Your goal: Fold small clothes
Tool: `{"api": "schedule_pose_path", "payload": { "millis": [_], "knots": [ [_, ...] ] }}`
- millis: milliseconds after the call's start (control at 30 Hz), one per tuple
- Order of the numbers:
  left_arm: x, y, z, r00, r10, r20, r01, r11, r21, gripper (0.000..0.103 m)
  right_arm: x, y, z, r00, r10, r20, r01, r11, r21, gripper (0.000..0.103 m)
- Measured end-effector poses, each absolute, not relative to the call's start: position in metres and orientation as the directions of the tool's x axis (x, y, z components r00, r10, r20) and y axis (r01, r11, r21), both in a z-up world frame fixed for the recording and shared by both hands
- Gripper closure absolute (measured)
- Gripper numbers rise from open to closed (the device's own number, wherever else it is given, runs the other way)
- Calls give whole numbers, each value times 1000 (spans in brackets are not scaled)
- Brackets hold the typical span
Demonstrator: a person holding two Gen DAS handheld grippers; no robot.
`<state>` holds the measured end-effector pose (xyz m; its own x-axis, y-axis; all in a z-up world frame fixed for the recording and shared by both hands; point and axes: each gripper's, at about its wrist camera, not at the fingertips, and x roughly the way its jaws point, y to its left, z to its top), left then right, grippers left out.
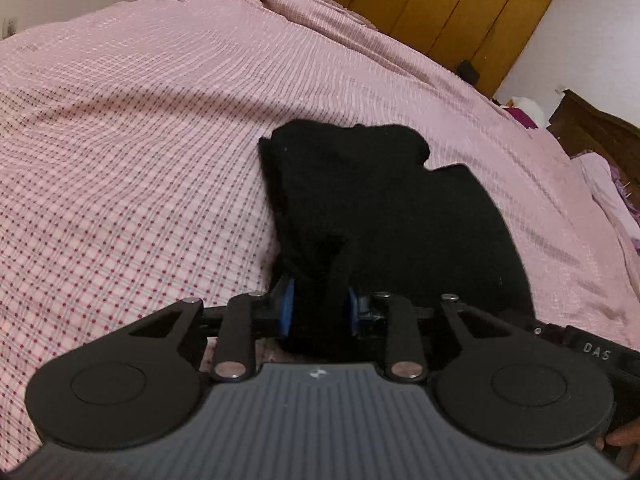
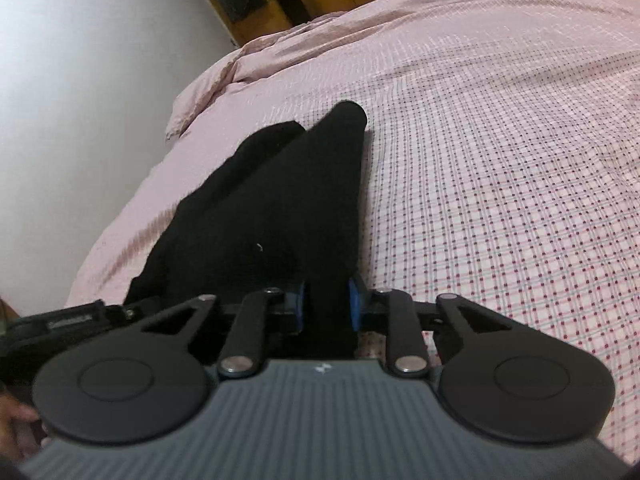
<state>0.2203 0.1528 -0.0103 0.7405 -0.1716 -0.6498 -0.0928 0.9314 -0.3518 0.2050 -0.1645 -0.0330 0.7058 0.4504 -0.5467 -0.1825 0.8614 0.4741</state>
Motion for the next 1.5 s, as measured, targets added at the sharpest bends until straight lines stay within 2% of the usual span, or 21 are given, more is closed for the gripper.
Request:
{"api": "schedule_pose_path", "payload": {
  "millis": [33,133,233,267,300,333,500,667,767,867,1233,1333,1433,1500],
  "knots": [
    [219,152,-7,746,-165,-645,-91,935,-344,68,205,-163,-32,705,449,-549,-193,866,462,72],
    [217,150,6,764,-120,-634,-78,958,-275,55,202,-160,-22,697,446,-562,-216,877,429,65],
    [219,146,21,789,-64,-612,-74,977,-198,39,205,-162,-8,720,426,-547,-224,889,398,47],
    [219,144,25,797,-53,-602,-74,980,-184,29,206,-163,-3,737,421,-529,-227,891,393,36],
    [222,144,29,805,-44,-591,-74,982,-174,24,208,-166,0,749,422,-511,-232,889,394,27],
    [226,144,31,809,-42,-586,-70,983,-168,20,211,-167,4,761,426,-490,-238,885,399,26],
    [254,150,31,767,-89,-635,-69,973,-220,18,247,-170,-1,737,437,-515,-207,872,443,27],
    [284,160,2,684,-149,-714,-117,944,-309,18,277,-171,-24,679,489,-548,-172,831,529,27],
    [291,165,-10,672,-201,-713,-107,926,-361,15,284,-166,-35,643,534,-549,-204,810,549,27],
    [298,163,-15,670,-225,-707,-67,931,-359,13,291,-162,-46,595,585,-551,-227,780,583,24],
    [316,155,-31,680,-311,-664,27,915,-402,13,304,-152,-55,549,667,-504,-321,725,610,23],
    [317,156,-31,681,-327,-655,26,905,-425,16,306,-146,-53,544,673,-501,-327,720,612,24],
    [318,156,-31,678,-345,-649,21,892,-452,23,307,-139,-50,552,661,-509,-327,733,597,29],
    [318,157,-31,676,-355,-646,15,883,-469,32,309,-136,-49,553,658,-511,-323,734,597,40]
  ]
}}
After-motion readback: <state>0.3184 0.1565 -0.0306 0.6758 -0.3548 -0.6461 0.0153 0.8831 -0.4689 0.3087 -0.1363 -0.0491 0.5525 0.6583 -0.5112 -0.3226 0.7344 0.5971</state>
